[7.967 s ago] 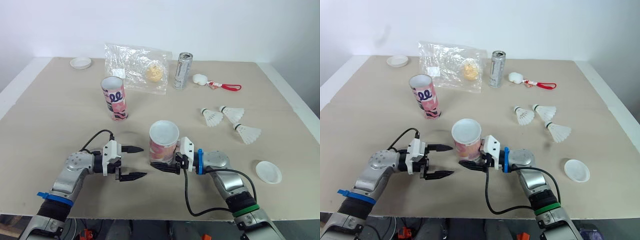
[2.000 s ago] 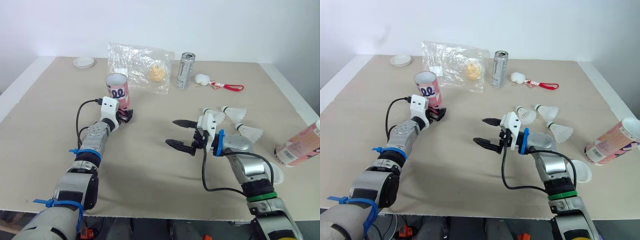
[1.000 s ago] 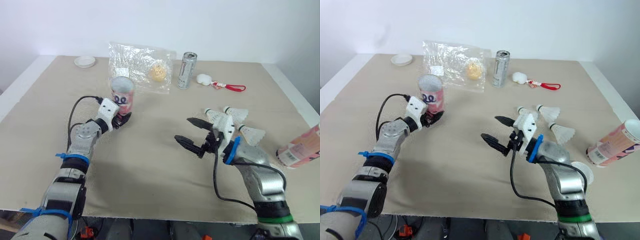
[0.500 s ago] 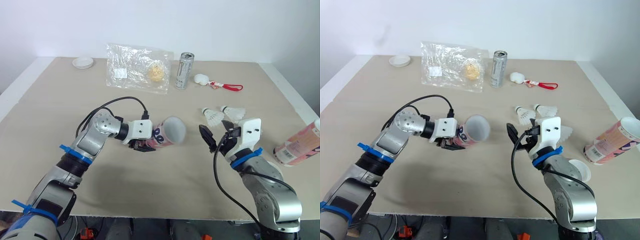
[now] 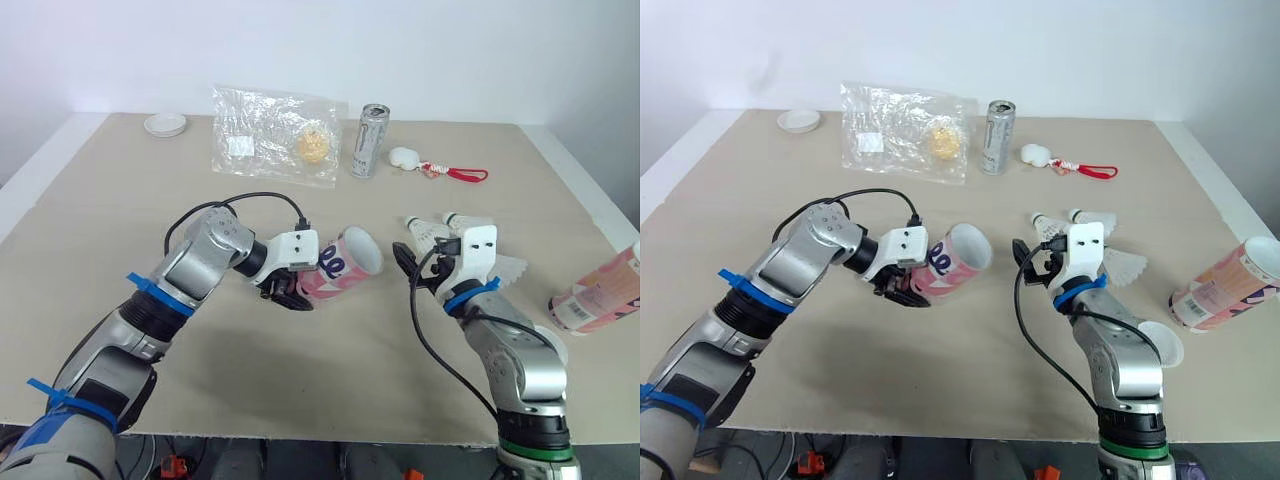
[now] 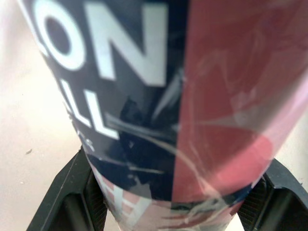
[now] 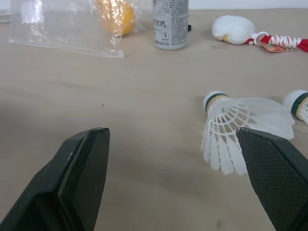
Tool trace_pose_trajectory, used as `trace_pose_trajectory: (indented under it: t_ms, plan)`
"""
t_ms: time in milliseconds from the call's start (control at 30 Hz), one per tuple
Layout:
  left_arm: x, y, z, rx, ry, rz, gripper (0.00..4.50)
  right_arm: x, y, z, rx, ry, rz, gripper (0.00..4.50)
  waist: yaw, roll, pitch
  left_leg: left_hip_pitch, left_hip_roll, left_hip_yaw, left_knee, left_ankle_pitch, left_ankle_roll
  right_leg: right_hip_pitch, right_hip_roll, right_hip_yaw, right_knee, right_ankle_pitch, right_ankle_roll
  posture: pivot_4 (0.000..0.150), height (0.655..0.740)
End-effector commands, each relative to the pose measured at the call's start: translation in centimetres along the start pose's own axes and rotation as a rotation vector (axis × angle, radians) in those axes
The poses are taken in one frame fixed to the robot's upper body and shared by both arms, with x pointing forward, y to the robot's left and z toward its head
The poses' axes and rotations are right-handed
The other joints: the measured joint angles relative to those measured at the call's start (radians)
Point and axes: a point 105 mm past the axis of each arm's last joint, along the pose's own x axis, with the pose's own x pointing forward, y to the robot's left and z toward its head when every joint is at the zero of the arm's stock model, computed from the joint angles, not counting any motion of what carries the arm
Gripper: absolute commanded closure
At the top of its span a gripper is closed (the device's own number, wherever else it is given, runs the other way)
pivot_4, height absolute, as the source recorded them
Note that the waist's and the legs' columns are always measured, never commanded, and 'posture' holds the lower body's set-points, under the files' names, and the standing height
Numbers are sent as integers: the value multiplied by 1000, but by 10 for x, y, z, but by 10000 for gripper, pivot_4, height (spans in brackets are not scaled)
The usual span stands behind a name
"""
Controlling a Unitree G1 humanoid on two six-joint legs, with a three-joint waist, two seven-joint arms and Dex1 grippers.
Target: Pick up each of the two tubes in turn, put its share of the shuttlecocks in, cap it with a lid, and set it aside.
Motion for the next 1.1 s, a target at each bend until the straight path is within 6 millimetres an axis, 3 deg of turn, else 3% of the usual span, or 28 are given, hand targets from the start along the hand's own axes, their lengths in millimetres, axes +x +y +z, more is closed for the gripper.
trace_pose_trajectory:
  t_ms: [33,533,567,600,667,700,867,900,1100]
  plan:
    - [7,-1,0,-22,19,8,15947,6,-9,10,7,-41,-18,0,2,0,0,0,0,0,0,0,0,0,0,0,0,0,0,1500,7400]
    - [14,6,1,21,4,93,15947,49,-31,-2,60,-3,-57,0,1,0,0,0,0,1,1,4,2,1,0,0,0,5,1,1500,7400]
    - [14,7,1,23,4,96,16198,51,-32,-2,58,-5,-60,5000,1,0,0,0,0,1,1,4,2,1,0,0,0,5,1,1500,7400]
    - [14,7,1,22,3,98,16198,54,-32,0,56,-10,-58,5287,1,0,0,0,0,1,1,4,2,1,0,0,0,5,1,1500,7400]
    - [14,8,1,19,-2,102,16198,57,-33,2,49,-16,-59,11059,1,0,0,0,-1,1,1,4,2,1,0,0,0,5,1,1500,7400]
    - [14,8,0,17,-2,104,16198,59,-33,3,46,-19,-58,17681,1,0,0,0,-1,1,1,4,2,1,-1,0,0,5,1,1500,7400]
    - [14,9,-1,10,-5,108,16198,64,-33,6,33,-29,-56,42161,0,0,0,0,-1,1,1,4,3,1,0,0,0,5,2,1500,7400]
    - [14,9,-1,8,-6,108,16198,64,-33,6,28,-30,-51,44570,0,0,0,0,-1,1,1,4,3,1,0,0,0,5,2,1500,7400]
    - [15,9,-2,4,-10,108,16198,56,-29,15,-58,-55,15,44570,1,0,0,0,-1,1,1,5,3,1,-1,0,0,6,2,1500,7400]
